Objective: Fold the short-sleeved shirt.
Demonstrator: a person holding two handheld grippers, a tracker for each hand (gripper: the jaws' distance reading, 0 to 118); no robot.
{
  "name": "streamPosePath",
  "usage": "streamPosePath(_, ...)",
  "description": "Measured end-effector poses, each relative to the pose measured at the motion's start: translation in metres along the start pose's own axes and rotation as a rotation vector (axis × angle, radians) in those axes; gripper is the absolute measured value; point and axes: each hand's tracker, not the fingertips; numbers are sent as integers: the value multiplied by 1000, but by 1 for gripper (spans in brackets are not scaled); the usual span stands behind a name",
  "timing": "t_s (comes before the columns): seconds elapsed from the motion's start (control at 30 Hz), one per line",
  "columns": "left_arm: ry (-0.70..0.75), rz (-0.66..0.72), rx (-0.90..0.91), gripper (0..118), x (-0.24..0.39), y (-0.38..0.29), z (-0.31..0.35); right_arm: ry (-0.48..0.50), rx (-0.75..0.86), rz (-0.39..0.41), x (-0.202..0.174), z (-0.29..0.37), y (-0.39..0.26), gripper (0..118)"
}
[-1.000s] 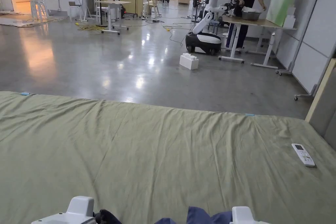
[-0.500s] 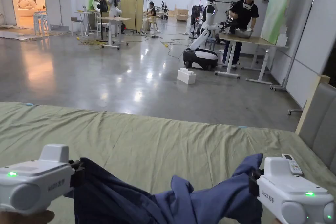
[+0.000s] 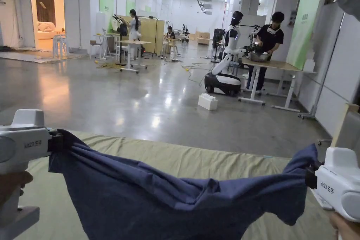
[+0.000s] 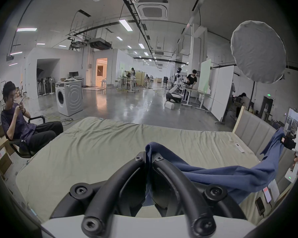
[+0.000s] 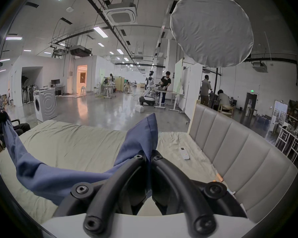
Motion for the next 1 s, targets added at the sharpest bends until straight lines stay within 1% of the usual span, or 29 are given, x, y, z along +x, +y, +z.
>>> streamPosePath(0.07,7,10,3,6,-2,8,0,-15,24,35,0,1,10,4)
streamPosePath(0.13,14,10,5,6,1,14,0,-7,19,15,0,-1,17,4)
streamPosePath(0.2,25,9,-2,6,2,20,-2,-23,11,10,-3,-2,22,4)
streamPosePath(0.23,24,10,-5,6,2,22,-3,-35,37,52,-4,-2,28,4)
streamPosePath(0.3,42,14,-14,6,4,26,-5,-50,20,28,-2,-6,33,4)
streamPosePath(0.33,37,14,-12,6,2,29,-8,-42,10,3,0,-8,35,4)
streamPosePath(0.37,36,16,-11,6,2,31,-9,-43,8,-5,1,-9,36,4)
streamPosePath(0.53,40,-6,1,6,10,52,-22,-45,38,26,-3,-22,55,4)
streamPosePath(0.57,39,-5,4,6,11,56,-25,-43,52,43,-5,-26,59,4)
streamPosePath(0.63,39,-12,15,6,16,68,-32,-44,71,47,-8,-34,71,4)
streamPosePath(0.67,44,-28,25,6,18,74,-35,-49,86,66,-10,-38,78,4)
streamPosePath(0.7,45,-45,35,6,21,81,-39,-49,89,57,-11,-45,86,4)
streamPosePath(0.83,53,-51,57,6,24,106,-55,-62,144,72,-14,-64,117,4)
streamPosePath(0.9,56,-58,70,6,26,116,-61,-61,149,57,-14,-74,130,4)
streamPosePath(1.0,72,-69,90,6,30,130,-69,-77,180,56,-15,-85,148,4)
